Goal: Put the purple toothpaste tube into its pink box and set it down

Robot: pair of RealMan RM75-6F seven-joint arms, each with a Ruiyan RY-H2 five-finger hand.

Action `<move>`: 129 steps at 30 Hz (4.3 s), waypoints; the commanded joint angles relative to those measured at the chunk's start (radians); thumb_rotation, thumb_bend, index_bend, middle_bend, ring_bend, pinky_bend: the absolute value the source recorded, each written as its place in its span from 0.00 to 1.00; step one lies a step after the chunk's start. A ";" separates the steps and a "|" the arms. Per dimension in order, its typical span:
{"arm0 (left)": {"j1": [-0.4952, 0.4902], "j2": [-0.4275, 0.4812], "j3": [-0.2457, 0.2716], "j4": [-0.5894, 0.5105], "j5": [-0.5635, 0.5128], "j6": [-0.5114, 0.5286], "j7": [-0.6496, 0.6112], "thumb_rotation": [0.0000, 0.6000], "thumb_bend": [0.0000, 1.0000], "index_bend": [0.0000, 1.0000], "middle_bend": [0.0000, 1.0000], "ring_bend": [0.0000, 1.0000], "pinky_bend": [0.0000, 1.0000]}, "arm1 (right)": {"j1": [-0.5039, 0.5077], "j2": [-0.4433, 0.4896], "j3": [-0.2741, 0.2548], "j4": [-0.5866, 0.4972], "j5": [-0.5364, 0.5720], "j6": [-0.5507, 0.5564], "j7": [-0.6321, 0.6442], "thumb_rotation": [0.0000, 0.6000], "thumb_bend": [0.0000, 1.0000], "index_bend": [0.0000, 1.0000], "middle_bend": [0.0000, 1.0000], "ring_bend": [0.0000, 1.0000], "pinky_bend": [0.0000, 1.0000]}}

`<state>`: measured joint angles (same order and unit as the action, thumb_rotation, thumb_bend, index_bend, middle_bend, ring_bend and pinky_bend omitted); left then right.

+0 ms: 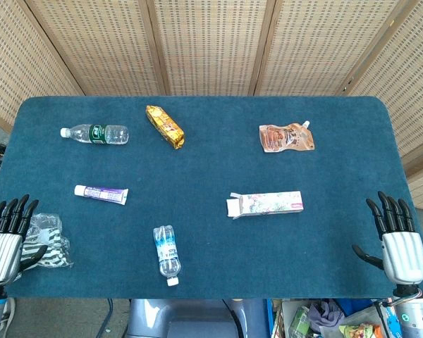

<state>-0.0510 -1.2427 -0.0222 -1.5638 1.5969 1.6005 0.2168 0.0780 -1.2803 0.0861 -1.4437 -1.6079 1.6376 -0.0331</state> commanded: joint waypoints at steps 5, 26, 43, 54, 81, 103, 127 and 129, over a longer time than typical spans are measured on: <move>0.000 -0.001 0.000 0.002 0.006 0.004 -0.003 1.00 0.22 0.00 0.00 0.00 0.00 | 0.000 0.001 -0.002 -0.003 -0.004 0.000 -0.001 1.00 0.00 0.08 0.00 0.00 0.00; -0.004 -0.003 -0.002 0.006 0.011 0.000 -0.008 1.00 0.22 0.00 0.00 0.00 0.00 | 0.002 0.001 -0.008 -0.014 -0.014 -0.003 -0.018 1.00 0.00 0.08 0.00 0.00 0.00; -0.043 0.046 -0.048 -0.021 -0.003 -0.023 -0.016 1.00 0.23 0.00 0.00 0.00 0.02 | 0.006 -0.006 -0.009 -0.008 -0.007 -0.018 -0.026 1.00 0.00 0.08 0.00 0.00 0.00; -0.157 0.134 -0.128 0.008 -0.123 -0.210 -0.028 1.00 0.23 0.09 0.08 0.04 0.19 | 0.008 -0.011 -0.010 -0.006 -0.006 -0.025 -0.033 1.00 0.00 0.08 0.00 0.00 0.00; -0.479 0.007 -0.172 0.311 -0.459 -0.748 0.116 1.00 0.23 0.36 0.29 0.21 0.32 | 0.017 -0.025 -0.015 0.003 0.013 -0.061 -0.058 1.00 0.00 0.08 0.00 0.00 0.00; -0.581 -0.114 -0.117 0.389 -0.597 -0.826 0.275 1.00 0.23 0.38 0.30 0.22 0.32 | 0.018 -0.024 -0.009 0.012 0.033 -0.071 -0.046 1.00 0.00 0.08 0.00 0.00 0.00; -0.656 -0.220 -0.077 0.487 -0.672 -0.893 0.324 1.00 0.23 0.38 0.30 0.22 0.32 | 0.021 -0.031 -0.006 0.023 0.054 -0.088 -0.052 1.00 0.00 0.08 0.00 0.00 0.00; -0.660 -0.226 -0.075 0.493 -0.676 -0.896 0.324 1.00 0.23 0.38 0.30 0.22 0.32 | 0.022 -0.031 -0.006 0.024 0.054 -0.089 -0.052 1.00 0.01 0.08 0.00 0.00 0.00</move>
<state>-0.7088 -1.4662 -0.0986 -1.0727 0.9228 0.7066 0.5405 0.0996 -1.3116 0.0801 -1.4195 -1.5538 1.5482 -0.0854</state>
